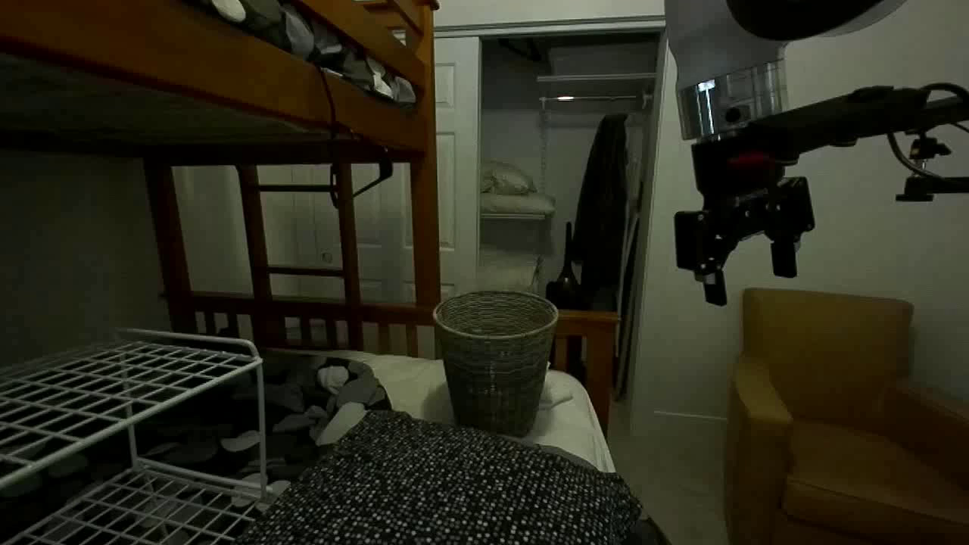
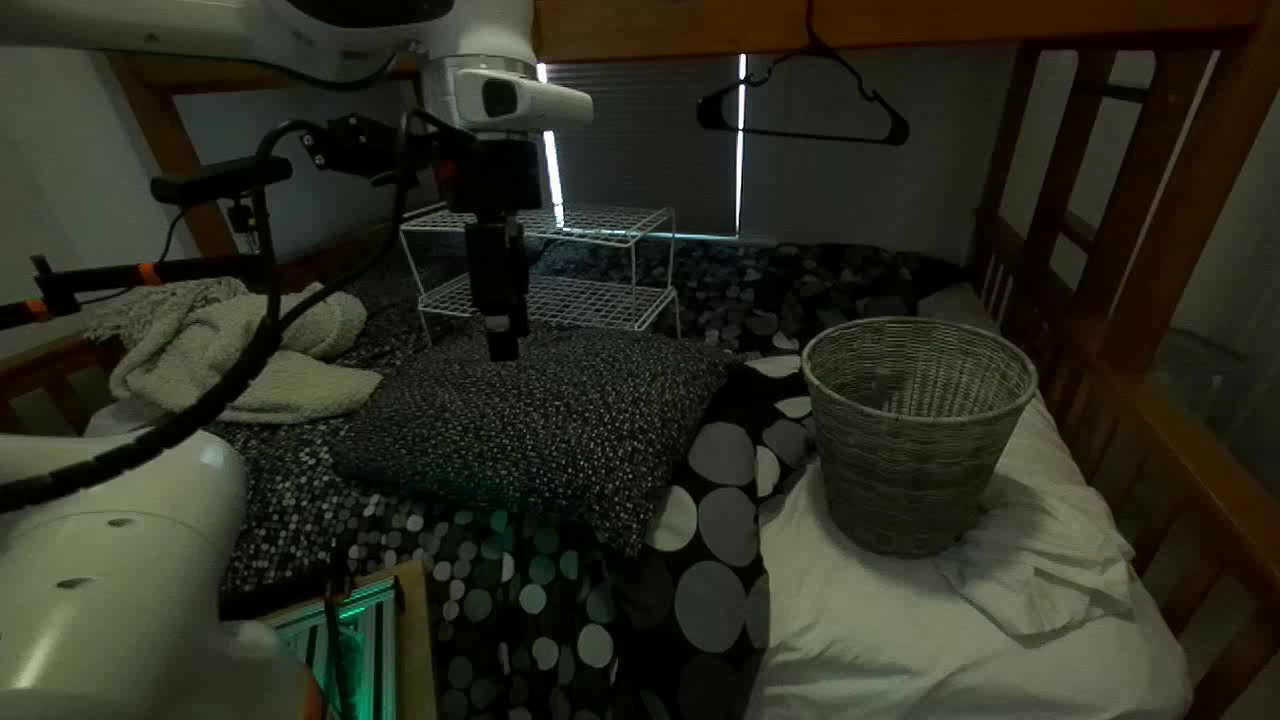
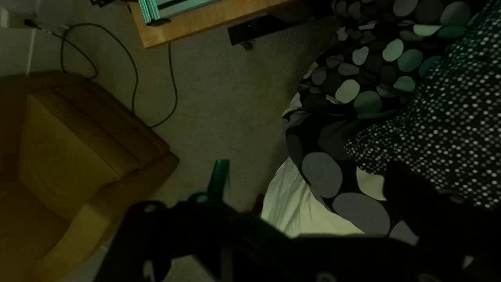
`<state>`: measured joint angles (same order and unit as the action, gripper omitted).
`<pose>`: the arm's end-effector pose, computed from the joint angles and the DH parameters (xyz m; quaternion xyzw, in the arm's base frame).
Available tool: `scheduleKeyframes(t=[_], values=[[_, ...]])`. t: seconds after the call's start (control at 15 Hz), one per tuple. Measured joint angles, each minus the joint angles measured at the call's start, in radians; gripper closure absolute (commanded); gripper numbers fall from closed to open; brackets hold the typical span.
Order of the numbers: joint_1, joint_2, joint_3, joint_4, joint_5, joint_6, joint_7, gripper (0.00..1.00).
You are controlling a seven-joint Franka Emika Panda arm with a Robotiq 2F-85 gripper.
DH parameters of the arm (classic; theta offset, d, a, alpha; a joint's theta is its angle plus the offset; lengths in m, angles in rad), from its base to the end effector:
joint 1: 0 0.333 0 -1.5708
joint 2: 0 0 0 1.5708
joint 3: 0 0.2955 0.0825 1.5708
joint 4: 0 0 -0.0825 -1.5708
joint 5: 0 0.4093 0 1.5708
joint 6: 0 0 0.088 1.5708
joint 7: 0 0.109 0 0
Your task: Put the plastic in the basket
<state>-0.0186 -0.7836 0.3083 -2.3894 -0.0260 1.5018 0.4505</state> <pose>0.3276 0.1105 0.5387 0.9822 -0.1291 -0.0216 0.1345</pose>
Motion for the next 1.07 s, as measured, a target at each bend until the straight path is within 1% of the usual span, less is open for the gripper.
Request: scheduleKeyframes(t=[0.2, 0.33, 0.6, 0.73, 0.87, 0.93, 1.0, 1.07], values=[[0.004, 0.003, 0.001, 0.002, -0.011, 0.013, -0.012, 0.00], [0.019, 0.044, 0.028, 0.031, -0.048, 0.086, -0.049, 0.00], [0.059, 0.250, 0.140, 0.193, -0.121, 0.230, -0.063, 0.00], [0.091, 0.364, 0.189, 0.281, -0.166, 0.275, -0.063, 0.00], [0.133, 0.487, 0.237, 0.381, -0.224, 0.294, -0.063, 0.00], [0.155, 0.544, 0.258, 0.429, -0.255, 0.296, -0.064, 0.00], [0.175, 0.581, 0.260, 0.456, -0.265, 0.296, -0.052, 0.00], [0.186, 0.591, 0.252, 0.459, -0.265, 0.296, -0.047, 0.00]])
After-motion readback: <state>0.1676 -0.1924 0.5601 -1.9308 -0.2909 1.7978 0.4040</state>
